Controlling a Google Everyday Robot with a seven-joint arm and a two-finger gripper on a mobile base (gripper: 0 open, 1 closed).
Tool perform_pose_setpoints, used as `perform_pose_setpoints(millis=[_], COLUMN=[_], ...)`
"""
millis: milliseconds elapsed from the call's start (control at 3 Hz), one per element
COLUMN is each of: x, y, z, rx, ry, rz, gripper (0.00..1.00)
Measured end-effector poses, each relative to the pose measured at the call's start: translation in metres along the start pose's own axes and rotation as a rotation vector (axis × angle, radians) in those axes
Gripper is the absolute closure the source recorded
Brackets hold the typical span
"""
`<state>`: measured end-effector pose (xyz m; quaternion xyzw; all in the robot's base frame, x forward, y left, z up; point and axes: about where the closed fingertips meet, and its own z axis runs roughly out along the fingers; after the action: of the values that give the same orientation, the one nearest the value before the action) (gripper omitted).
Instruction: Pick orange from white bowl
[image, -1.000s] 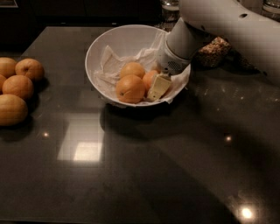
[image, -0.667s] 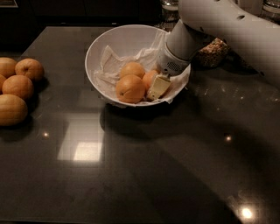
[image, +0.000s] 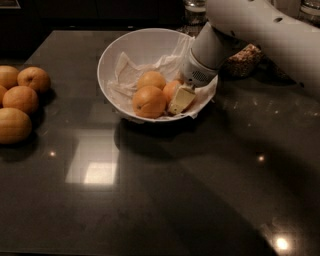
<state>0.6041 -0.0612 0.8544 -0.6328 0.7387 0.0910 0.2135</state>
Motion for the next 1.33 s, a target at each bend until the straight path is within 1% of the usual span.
perform_pose_setpoints(millis=[333,667,1000,1333], x=[-0.002,0.001,0.002,-0.014], y=[-0.006,-0.022,-0.038,-0.037], z=[-0.023,-0.062,-0.101,-0.127], rx=[0.018,0.066,0.105,0.122], ry=[-0.033,-0.063,-0.122,-0.173], rz=[-0.022,-0.054,-0.085,-0.141], gripper=[1.0,1.0,1.0,1.0])
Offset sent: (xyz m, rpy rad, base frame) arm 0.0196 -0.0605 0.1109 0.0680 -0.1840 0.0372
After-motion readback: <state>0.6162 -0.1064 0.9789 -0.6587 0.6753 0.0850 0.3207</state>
